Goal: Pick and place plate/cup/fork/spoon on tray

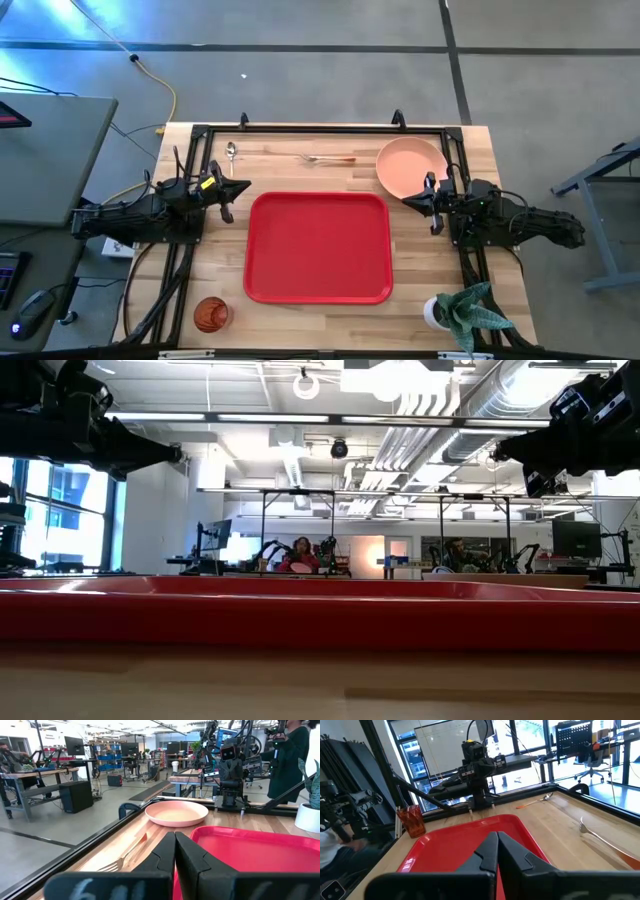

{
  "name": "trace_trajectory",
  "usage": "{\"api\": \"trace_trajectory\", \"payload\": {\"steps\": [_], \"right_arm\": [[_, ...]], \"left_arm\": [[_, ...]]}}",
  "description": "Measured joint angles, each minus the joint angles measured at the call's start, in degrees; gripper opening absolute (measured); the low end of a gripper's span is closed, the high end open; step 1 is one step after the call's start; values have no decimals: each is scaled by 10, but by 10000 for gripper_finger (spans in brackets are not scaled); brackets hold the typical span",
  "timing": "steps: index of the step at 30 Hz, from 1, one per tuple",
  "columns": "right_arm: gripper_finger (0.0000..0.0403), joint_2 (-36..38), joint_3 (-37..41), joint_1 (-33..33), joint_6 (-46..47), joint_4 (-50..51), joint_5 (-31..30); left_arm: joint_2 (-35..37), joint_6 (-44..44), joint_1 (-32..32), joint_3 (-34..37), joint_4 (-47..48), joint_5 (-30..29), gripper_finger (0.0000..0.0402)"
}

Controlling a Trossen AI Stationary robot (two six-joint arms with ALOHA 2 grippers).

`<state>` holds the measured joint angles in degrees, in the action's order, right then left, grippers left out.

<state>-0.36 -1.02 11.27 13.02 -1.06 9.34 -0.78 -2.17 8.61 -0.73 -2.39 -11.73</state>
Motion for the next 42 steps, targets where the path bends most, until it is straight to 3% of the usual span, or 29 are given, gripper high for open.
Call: {"api": "trace_trajectory", "payload": {"steps": [32,37,42], "right_arm": [[0,0,0,0,0,0,0],[0,0,0,0,-97,0,0],[0,0,0,0,-129,-3,-1]], "left_arm": [[0,0,0,0,-9,0,0],[0,10,0,0,-9,0,0],[0,25,0,0,-3,-23,0]]}}
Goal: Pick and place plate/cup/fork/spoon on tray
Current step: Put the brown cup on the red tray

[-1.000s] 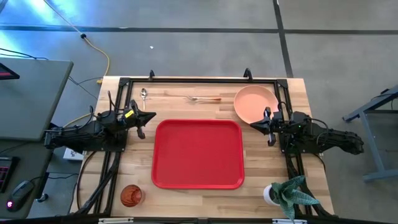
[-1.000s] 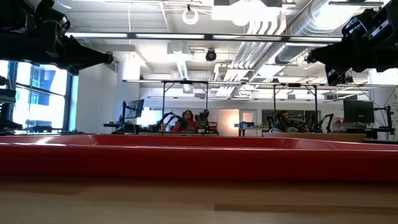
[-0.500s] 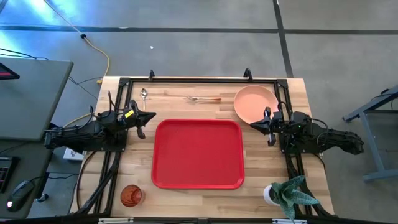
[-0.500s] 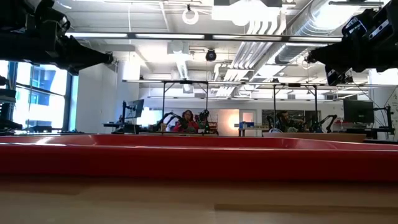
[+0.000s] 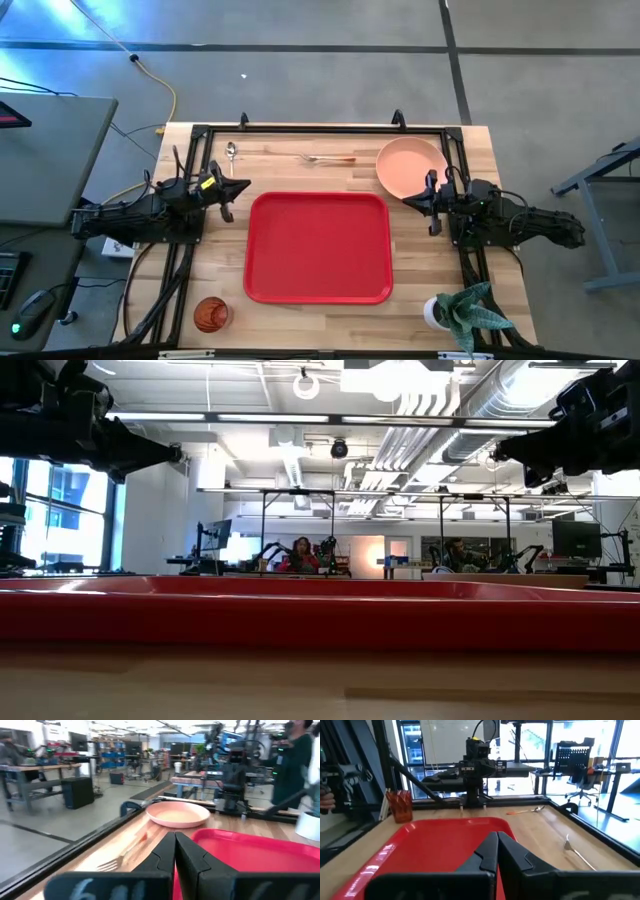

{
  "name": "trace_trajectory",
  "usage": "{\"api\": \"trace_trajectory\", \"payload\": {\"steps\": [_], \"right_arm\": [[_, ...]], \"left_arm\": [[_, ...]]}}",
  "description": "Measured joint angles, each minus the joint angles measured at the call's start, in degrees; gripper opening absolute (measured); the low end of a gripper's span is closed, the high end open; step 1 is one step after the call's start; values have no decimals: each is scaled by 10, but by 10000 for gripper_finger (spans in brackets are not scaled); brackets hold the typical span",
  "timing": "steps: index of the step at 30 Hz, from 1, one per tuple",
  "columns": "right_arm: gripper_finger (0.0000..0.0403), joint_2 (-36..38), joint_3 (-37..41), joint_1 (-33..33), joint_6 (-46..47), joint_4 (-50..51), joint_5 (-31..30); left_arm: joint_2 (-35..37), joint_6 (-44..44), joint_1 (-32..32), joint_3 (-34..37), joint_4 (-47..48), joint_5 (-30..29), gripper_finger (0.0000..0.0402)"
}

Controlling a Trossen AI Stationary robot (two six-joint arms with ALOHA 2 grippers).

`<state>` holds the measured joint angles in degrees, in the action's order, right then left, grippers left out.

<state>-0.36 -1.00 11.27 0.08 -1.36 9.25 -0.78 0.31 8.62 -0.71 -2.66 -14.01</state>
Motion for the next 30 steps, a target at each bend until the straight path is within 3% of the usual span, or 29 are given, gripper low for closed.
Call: {"api": "trace_trajectory", "payload": {"steps": [3,11,14,17,20,22,25,30], "right_arm": [[0,0,0,0,-12,-16,0],[0,0,0,0,147,-119,2],[0,0,0,0,163,-119,-5],[0,0,0,0,155,-127,-105],[0,-6,0,0,242,-115,-242],[0,-17,0,0,301,-94,-299],[0,-42,0,0,295,-92,-317],[0,-87,0,0,281,-123,-322]], "left_arm": [[0,-10,0,0,-8,-28,0],[0,-41,0,0,-69,-36,0],[0,-57,0,0,-92,-36,0],[-9,-77,0,0,-101,-39,0],[-40,-95,5,0,-169,-47,0],[-71,-94,15,0,-238,-48,2],[-136,-60,32,-1,-340,-47,23],[-275,12,61,-37,-364,-47,90]]}}
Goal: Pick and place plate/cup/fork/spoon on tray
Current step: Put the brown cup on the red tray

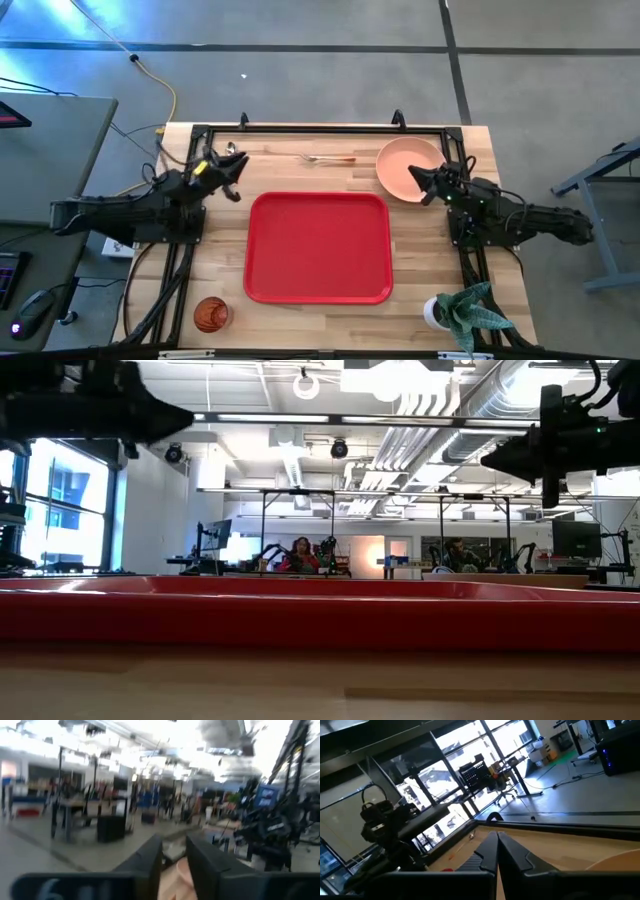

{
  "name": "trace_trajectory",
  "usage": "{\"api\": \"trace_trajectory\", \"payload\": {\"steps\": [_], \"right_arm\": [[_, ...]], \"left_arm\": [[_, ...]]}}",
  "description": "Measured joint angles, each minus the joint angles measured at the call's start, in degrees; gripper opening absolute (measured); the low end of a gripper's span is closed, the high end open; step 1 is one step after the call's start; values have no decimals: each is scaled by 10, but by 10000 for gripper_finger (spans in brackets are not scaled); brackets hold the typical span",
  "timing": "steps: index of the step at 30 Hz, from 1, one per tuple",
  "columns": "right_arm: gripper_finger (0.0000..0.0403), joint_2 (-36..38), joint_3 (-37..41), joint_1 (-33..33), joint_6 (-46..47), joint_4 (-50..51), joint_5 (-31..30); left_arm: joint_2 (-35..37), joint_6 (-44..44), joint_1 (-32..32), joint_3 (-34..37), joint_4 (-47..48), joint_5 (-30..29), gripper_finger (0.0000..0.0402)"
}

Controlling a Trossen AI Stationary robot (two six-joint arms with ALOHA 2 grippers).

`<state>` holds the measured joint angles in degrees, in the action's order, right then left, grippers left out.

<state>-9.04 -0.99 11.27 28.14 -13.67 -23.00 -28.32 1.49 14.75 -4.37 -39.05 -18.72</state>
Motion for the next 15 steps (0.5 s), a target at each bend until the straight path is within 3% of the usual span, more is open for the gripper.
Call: {"api": "trace_trajectory", "payload": {"steps": [7,15], "right_arm": [[0,-53,0,0,37,-16,-60],[0,-90,0,0,96,10,-59]], "left_arm": [[-248,60,15,-121,-8,21,158],[-500,111,20,-332,14,68,174]]}}
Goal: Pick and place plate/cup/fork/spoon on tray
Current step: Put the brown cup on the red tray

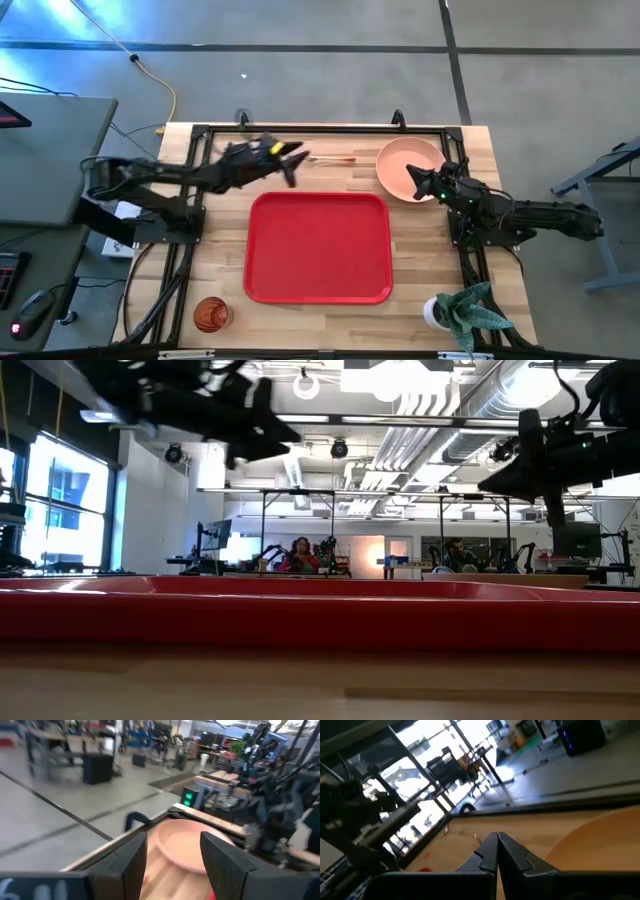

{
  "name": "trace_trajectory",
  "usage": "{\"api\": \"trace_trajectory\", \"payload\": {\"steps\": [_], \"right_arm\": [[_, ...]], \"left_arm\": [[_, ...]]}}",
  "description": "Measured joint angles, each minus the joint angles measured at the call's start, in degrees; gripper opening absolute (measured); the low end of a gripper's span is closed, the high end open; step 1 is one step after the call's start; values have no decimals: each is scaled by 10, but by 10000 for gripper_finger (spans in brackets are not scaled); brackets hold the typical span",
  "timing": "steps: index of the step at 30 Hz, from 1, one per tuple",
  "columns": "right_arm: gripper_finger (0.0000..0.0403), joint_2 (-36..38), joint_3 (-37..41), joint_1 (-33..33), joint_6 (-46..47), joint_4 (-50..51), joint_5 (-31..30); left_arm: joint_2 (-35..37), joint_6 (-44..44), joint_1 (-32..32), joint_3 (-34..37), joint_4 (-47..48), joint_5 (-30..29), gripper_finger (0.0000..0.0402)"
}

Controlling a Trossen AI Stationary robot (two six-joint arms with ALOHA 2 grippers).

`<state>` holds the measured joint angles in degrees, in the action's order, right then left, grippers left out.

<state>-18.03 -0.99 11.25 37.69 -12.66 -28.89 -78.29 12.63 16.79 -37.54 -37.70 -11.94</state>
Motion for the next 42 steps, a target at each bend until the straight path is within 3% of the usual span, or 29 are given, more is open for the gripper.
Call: {"api": "trace_trajectory", "payload": {"steps": [4,8,14,18,25,29,36,42], "right_arm": [[0,-4,0,0,26,48,35],[0,-3,0,0,26,69,46],[0,-3,0,0,-4,64,2],[0,-6,0,0,-7,65,-47],[0,-15,0,0,-27,68,-40],[0,-15,0,0,-30,65,-42],[0,-15,0,1,-7,99,-38],[0,-22,-2,2,49,103,-36]], "left_arm": [[-77,44,10,-113,77,51,175],[-145,48,10,-200,143,44,175],[-248,47,19,-289,144,26,175],[-307,55,34,-336,145,62,175],[-385,81,54,-414,145,107,175],[-455,66,54,-500,148,129,175],[-571,43,47,-662,241,143,175],[-625,64,44,-710,277,143,175]]}}
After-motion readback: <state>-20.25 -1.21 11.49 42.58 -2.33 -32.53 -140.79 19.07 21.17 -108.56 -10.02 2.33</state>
